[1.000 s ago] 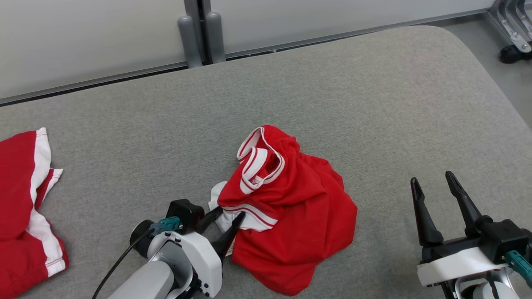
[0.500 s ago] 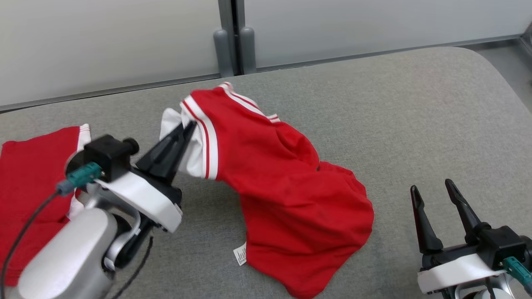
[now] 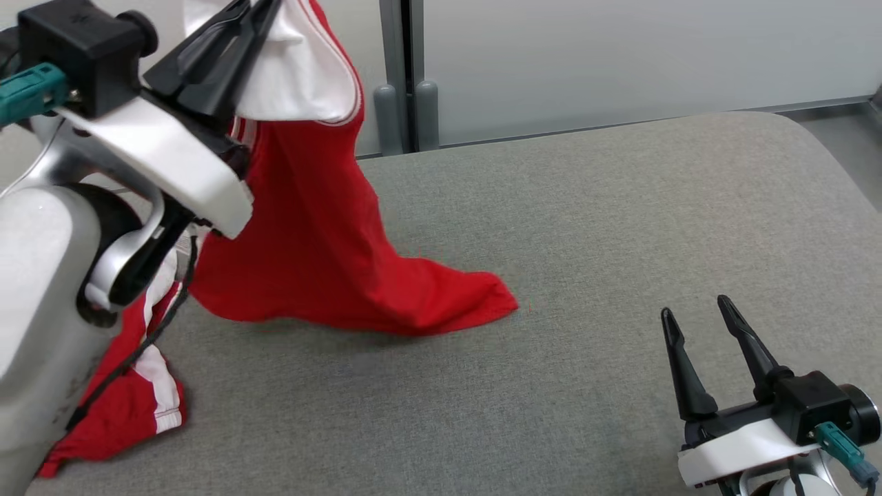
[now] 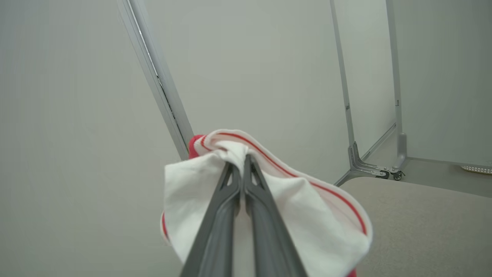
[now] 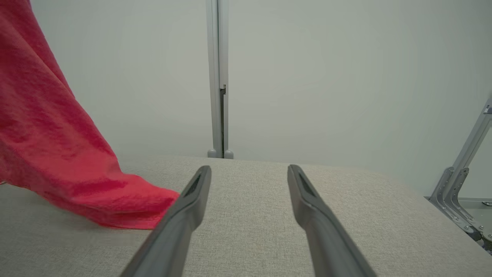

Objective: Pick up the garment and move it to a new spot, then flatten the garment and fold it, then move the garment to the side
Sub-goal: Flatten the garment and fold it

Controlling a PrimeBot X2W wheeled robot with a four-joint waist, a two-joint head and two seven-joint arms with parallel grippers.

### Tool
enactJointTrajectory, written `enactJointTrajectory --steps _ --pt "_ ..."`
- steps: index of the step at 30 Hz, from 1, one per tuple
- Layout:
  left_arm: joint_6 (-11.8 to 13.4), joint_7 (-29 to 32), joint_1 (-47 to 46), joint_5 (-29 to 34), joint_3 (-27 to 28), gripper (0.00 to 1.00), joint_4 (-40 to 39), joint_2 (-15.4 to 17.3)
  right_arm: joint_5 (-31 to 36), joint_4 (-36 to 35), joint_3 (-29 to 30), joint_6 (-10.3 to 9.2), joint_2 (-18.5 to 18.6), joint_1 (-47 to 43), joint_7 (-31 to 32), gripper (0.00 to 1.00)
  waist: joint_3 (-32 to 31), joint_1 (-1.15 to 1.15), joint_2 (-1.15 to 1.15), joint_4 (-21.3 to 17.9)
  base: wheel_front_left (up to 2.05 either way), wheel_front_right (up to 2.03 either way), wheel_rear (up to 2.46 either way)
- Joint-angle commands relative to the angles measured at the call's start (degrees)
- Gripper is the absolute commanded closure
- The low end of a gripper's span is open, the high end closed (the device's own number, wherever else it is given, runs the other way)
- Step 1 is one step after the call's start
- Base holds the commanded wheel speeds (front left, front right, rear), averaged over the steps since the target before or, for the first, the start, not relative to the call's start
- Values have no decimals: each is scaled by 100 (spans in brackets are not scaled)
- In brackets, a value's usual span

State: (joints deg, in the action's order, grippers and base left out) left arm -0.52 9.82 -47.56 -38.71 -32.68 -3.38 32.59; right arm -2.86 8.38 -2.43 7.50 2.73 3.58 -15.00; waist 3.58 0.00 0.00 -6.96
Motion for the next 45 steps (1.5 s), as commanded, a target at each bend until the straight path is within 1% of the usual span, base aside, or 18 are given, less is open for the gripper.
enactJointTrajectory --steps 1,3,8,9,15,17,21,22,23,24,27,31,33,35,37,39,41,45 --pt "-4 69 -115 42 -87 100 27 -151 -24 14 -4 -1 32 39 -28 0 -7 0 0 -75 0 0 0" --pt "38 178 -148 60 -306 100 120 -401 -72 21 -22 -1 30 35 -28 0 19 0 0 -162 0 0 0" --pt "64 163 260 53 -1050 100 706 -1309 -190 45 -97 -1 30 102 -28 0 212 0 0 -462 0 0 0" --pt "64 163 260 53 -1050 100 706 -1309 -190 45 -97 -1 30 102 -28 0 212 0 0 -462 0 0 0" --pt "-309 -33 746 25 -2037 100 2116 -2405 -337 75 -222 -1 29 295 -28 0 594 0 0 -961 0 0 0" --pt "-406 -162 780 56 -2238 100 2594 -2626 -393 71 -257 -1 29 368 -28 0 723 0 0 -1156 0 0 0" --pt "-513 -566 631 177 -2593 100 3321 -2897 -501 84 -260 -1 31 429 -28 0 922 0 0 -1459 0 0 0" --pt "-525 -711 595 191 -2657 96 3427 -2920 -522 91 -266 -1 29 428 -28 0 962 0 0 -1523 0 0 0" --pt "-537 -824 561 229 -2749 57 3526 -2932 -526 101 -268 -1 29 426 -28 0 993 0 0 -1575 0 0 0" --pt "-552 -921 565 199 -2827 0 3610 -2944 -545 114 -266 -1 29 424 -28 0 1023 0 0 -1625 0 0 0" --pt "-563 -1094 612 -152 -3061 0 3482 -2965 -576 124 -249 -1 30 408 -28 0 1066 0 0 -1715 0 0 0" --pt "-550 -1166 670 -664 -3302 0 3061 -2950 -573 99 -111 -1 29 306 -28 0 1037 0 0 -1639 0 0 0" --pt "-441 -1199 664 -787 -3335 0 2901 -2949 -540 97 -12 -1 30 257 -28 0 987 0 0 -1529 0 0 0" --pt "-267 -1231 667 -801 -3248 0 2821 -2916 -514 98 73 -1 30 192 -28 0 902 0 0 -1398 0 0 0" --pt "-61 -1230 713 -830 -3102 0 2700 -2667 -498 97 113 -1 30 142 -28 0 808 0 0 -1277 0 0 0" --pt "187 -1270 763 -863 -2884 0 2493 -2317 -472 86 124 -1 31 101 -28 0 720 0 0 -1164 0 0 0" --pt "479 -1325 877 -922 -2607 0 2241 -1914 -454 80 143 -1 31 75 -28 0 641 0 0 -1054 0 0 0" --pt "957 -1248 1161 -1045 -2199 0 1959 -1123 -377 84 136 -1 30 4 -28 0 520 0 0 -851 0 0 0"
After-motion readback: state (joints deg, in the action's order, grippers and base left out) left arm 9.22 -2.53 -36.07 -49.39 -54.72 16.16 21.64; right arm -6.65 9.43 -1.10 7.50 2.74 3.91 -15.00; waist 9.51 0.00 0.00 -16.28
